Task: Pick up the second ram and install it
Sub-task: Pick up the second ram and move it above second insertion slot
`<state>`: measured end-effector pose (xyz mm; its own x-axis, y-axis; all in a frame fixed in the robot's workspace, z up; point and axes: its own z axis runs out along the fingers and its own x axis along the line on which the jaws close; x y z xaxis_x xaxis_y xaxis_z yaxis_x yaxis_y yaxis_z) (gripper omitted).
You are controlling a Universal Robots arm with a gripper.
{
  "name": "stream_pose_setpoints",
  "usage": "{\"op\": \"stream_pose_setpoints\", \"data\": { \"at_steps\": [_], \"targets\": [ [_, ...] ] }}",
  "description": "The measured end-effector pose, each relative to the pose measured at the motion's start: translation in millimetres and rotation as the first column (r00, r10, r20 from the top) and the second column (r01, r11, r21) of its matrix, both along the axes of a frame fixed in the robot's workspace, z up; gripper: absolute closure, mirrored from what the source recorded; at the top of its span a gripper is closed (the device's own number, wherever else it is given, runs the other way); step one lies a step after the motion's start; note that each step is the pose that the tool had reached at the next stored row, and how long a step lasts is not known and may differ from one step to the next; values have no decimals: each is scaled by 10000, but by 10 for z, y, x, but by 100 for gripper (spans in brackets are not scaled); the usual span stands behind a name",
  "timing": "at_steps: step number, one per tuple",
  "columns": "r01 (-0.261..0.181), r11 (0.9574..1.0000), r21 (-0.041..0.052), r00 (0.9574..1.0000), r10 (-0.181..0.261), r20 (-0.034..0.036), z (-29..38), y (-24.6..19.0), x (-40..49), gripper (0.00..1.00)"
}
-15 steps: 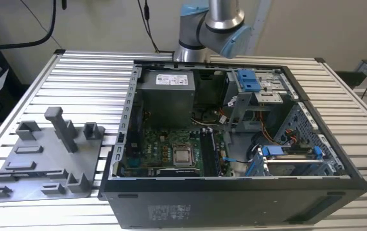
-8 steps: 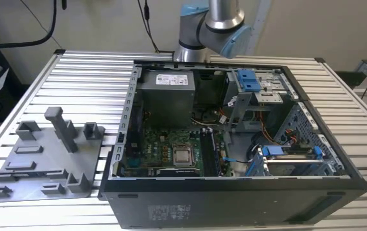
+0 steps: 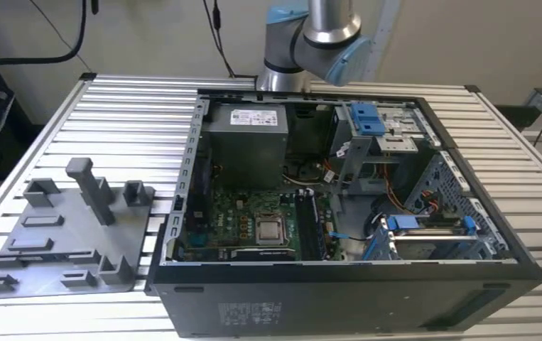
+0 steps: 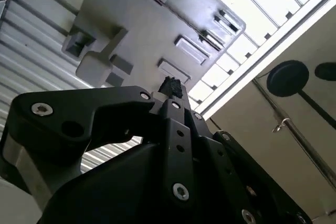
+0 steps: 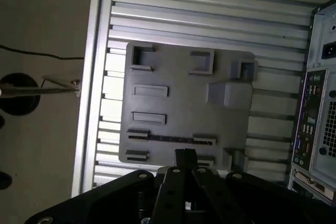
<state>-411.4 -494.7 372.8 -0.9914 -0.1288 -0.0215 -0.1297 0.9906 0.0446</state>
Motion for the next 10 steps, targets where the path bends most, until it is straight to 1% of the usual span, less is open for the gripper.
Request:
{"op": "stream_pose_setpoints", "data": {
  "at_steps": [3,5,7,10],
  "targets": [
    [-534,9986,0,9986,534,1,0,0,0,89],
    [-900,9959,0,9959,900,2,0,0,0,89],
    [-1245,9922,0,9922,1245,2,0,0,0,89],
    [-1782,9840,0,9840,1782,3,-1,0,0,89]
  ]
}}
